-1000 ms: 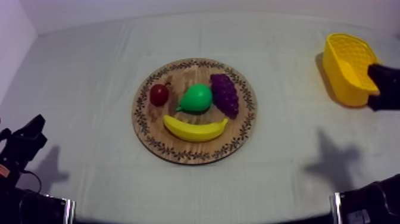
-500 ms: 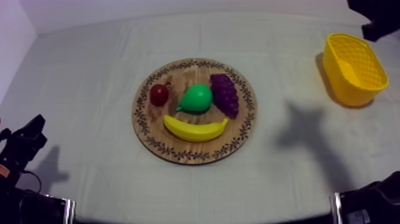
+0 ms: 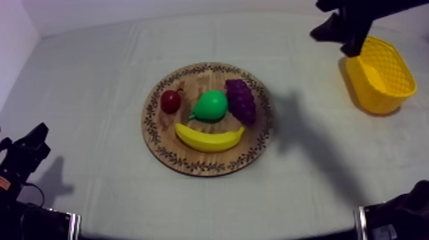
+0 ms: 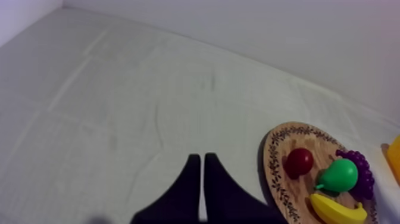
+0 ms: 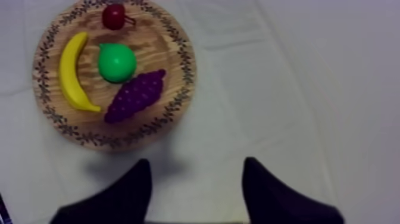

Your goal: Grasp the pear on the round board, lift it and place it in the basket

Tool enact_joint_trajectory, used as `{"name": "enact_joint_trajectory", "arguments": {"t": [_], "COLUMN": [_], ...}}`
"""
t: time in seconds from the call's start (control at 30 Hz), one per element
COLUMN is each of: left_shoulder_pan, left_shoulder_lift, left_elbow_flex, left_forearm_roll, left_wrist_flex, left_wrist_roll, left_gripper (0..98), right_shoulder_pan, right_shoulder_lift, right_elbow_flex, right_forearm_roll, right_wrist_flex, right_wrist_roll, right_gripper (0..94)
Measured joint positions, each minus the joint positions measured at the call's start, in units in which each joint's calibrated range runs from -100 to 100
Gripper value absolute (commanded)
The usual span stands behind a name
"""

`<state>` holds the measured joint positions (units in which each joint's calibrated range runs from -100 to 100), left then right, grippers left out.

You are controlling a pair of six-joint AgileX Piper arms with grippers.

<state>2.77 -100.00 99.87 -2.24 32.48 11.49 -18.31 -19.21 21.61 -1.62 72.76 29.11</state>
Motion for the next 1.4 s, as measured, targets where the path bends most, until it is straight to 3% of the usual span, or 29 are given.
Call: {"name": "enact_joint_trajectory", "arguments": {"t": [0.13, 0.3, 0.53, 0.87, 1.4], "left_shoulder_pan": [0.0, 0.0, 0.0, 0.0, 0.0], "left_shoulder_lift": [0.0, 0.0, 0.0, 0.0, 0.0], "left_elbow_flex": [0.0, 0.0, 0.0, 0.0, 0.0], "left_forearm_roll": [0.00, 0.00, 0.00, 0.00, 0.00], "left_wrist_flex": [0.0, 0.0, 0.0, 0.0, 0.0], "left_wrist_roll": [0.0, 0.0, 0.0, 0.0, 0.0], "left_gripper": [0.1, 0.1, 0.1, 0.1, 0.1], "right_shoulder_pan": [-0.3, -0.6, -2.3, -5.2, -11.0], "right_shoulder_lift": [1.2, 2.9, 8.2, 19.3, 35.0], "right_elbow_flex": [0.7, 2.0, 3.9, 4.1, -3.9], "right_forearm_roll": [-1.7, -3.8, -2.0, -0.6, -0.8], "right_wrist_flex": [-1.9, -3.7, -7.3, -14.8, -20.8], "right_wrist_roll": [0.4, 4.6, 9.0, 12.2, 11.9], "right_gripper": [60.9, 66.3, 74.7, 77.8, 77.6]}}
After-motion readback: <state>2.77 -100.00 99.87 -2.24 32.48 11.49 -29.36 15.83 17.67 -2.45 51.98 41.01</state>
